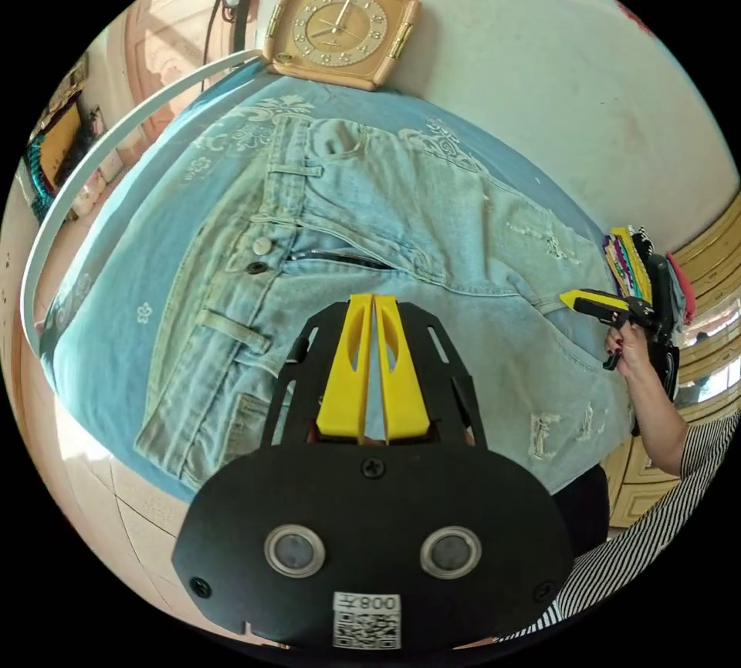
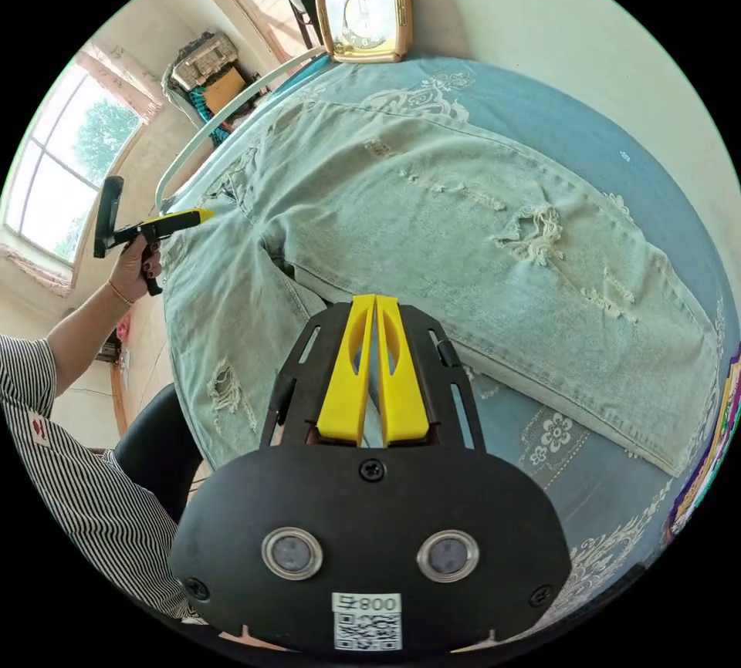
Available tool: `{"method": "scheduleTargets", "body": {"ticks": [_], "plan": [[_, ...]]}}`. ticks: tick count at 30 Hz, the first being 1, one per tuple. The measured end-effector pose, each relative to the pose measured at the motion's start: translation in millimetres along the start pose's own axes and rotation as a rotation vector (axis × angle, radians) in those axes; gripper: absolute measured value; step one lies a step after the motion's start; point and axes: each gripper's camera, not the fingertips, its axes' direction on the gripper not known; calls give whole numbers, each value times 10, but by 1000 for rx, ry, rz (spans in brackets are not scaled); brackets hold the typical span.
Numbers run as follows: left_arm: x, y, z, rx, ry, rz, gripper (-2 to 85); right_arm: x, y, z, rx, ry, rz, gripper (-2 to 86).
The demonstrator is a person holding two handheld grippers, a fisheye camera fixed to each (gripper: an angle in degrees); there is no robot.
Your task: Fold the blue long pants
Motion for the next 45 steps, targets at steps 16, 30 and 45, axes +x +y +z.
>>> {"method": "scheduleTargets", "body": {"ticks": [16,30,45], "plan": [[-1631,209,-326,47,-78,-66,2,-1591,-885,2392,3,-188,-469,74],[-2415,248,-587,56,-18,-61,2,-744,-632,3394,66,-276,-278,21],[-2901,90,-933,139,-23,-107,1,-925,-47,4285,-33,-146,-593,20]]}}
